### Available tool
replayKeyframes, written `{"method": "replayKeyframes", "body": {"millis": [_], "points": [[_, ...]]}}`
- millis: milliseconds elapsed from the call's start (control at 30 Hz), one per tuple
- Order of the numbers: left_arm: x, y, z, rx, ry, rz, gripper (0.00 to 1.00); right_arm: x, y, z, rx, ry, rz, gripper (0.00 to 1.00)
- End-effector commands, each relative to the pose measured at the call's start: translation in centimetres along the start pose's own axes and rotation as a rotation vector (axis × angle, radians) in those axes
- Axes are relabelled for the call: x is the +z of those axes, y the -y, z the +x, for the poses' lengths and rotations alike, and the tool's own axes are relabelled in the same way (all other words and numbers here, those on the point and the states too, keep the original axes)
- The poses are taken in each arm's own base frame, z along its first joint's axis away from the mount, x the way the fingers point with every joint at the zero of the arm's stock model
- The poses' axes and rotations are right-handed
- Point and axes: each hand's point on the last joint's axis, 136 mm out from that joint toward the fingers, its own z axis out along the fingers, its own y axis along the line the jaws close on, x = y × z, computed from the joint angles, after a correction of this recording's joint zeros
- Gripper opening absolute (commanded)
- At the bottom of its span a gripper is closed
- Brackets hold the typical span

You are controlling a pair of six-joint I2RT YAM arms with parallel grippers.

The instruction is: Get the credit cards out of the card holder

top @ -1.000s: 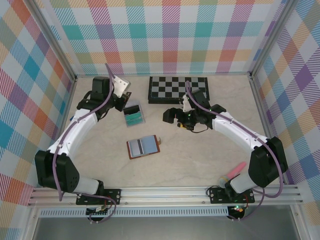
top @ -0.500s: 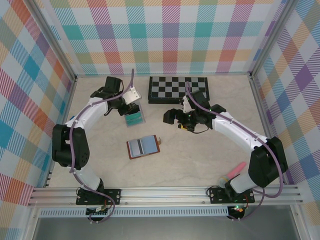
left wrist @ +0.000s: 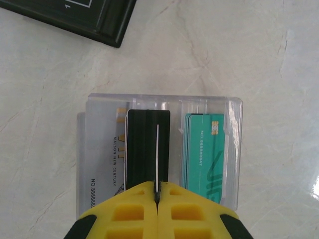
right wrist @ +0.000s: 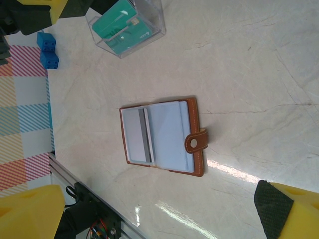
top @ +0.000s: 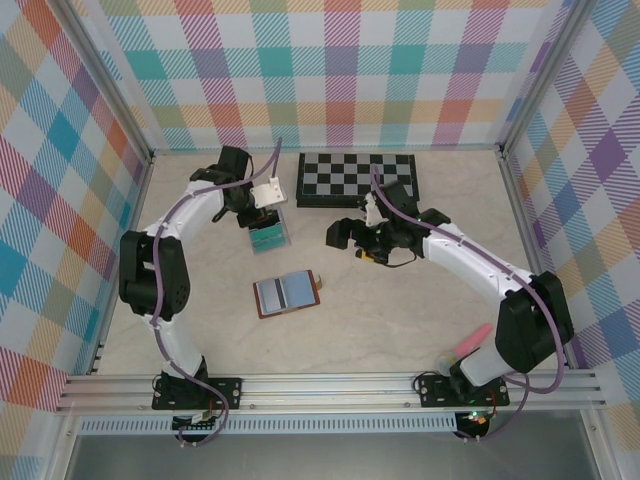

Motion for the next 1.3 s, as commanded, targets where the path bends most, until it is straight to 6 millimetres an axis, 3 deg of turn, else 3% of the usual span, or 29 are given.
{"method": "replayKeyframes", "body": {"millis": [0, 467, 1000, 1067, 1167, 1267], "points": [[0.2, 0.2, -0.4, 0.041, -0.024, 0.021, 0.00, 0.3, 0.3, 0.3, 0.032, -0.029, -0.002, 1.00], [1.5, 0.2, -2.1, 0.074, -0.041, 0.045, 0.00, 0.4, 0.2, 0.4, 0.037, -0.043, -0.012, 1.00], [2.2, -0.7, -0.3, 0.061, -0.151, 0.002, 0.00, 0.8, 0.4, 0.6, 0.043, -0.053, -0.012, 1.00], [2.2, -0.8, -0.5, 0.051, -0.143, 0.001, 0.06, 0.8, 0.4, 0.6, 0.043, -0.053, -0.012, 1.00], [2.3, -1.5, -1.1, 0.004, -0.124, -0.022, 0.26, 0.8, 0.5, 0.7, 0.045, -0.054, -0.009, 1.00], [1.7, -2.6, -2.2, -0.059, -0.079, -0.068, 0.35, 0.8, 0.6, 0.7, 0.046, -0.052, -0.004, 1.00]]}}
